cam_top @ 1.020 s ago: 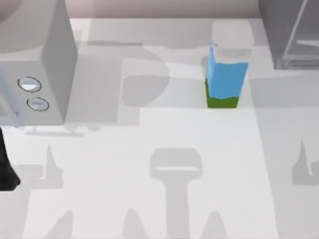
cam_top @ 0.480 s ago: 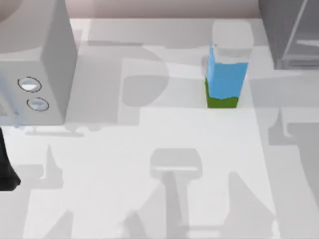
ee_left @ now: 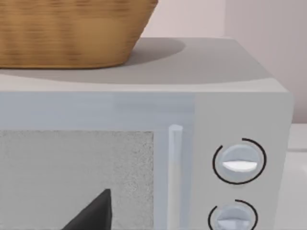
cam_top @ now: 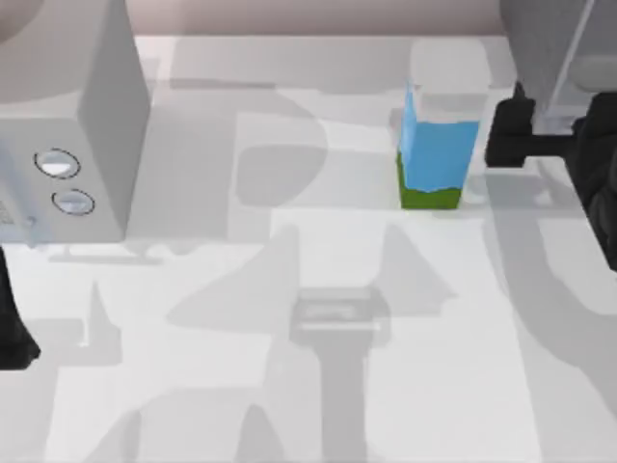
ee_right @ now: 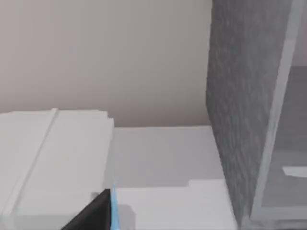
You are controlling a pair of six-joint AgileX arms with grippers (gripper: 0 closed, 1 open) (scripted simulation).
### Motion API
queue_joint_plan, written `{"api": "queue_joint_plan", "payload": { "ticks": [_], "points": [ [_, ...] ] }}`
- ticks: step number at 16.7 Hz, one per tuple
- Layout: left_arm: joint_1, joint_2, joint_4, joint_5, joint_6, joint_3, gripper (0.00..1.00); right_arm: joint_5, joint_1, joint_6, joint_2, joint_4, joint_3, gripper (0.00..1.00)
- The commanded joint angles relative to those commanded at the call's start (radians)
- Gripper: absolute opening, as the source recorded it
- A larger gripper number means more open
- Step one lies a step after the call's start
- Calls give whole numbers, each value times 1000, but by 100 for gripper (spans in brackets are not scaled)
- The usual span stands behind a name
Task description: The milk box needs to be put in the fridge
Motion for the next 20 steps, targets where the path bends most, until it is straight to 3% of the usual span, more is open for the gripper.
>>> {"api": "queue_joint_plan", "payload": {
  "ticks": [9,20],
  "points": [
    [0,0,0,0,0,0,100,158,155,35,565,278,231,100],
    [0,0,0,0,0,0,100,160,156,35,640,294,283,100]
  ]
}}
